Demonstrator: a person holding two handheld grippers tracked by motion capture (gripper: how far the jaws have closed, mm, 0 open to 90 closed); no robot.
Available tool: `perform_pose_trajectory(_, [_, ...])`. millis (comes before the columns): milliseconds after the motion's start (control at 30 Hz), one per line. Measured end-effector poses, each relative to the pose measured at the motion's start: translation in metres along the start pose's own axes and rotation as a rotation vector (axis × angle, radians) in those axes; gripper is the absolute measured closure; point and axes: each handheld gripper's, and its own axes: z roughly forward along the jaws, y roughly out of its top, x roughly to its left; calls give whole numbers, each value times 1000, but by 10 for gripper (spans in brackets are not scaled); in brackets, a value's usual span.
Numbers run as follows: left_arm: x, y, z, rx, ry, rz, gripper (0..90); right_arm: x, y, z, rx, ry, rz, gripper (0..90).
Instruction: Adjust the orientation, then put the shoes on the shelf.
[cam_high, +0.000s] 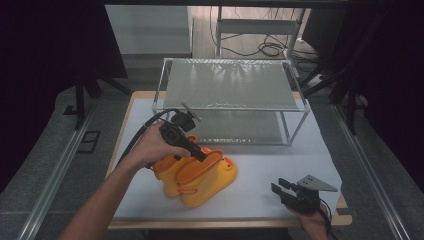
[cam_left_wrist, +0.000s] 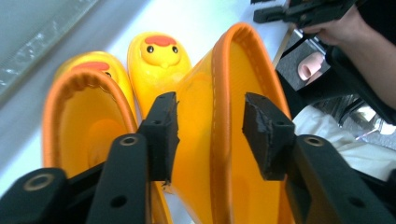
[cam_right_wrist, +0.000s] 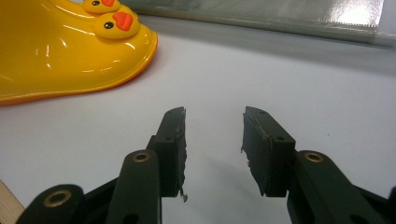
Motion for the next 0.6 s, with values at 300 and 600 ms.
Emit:
perform_pose_trajectory(300, [1, -6, -23, -53, -2, -6, 394, 0, 0, -1, 1, -1, 2, 585])
perform_pose_trajectory(600, [3, -15, -33, -51, -3, -19, 356, 0, 1, 1, 5, 2, 3, 583])
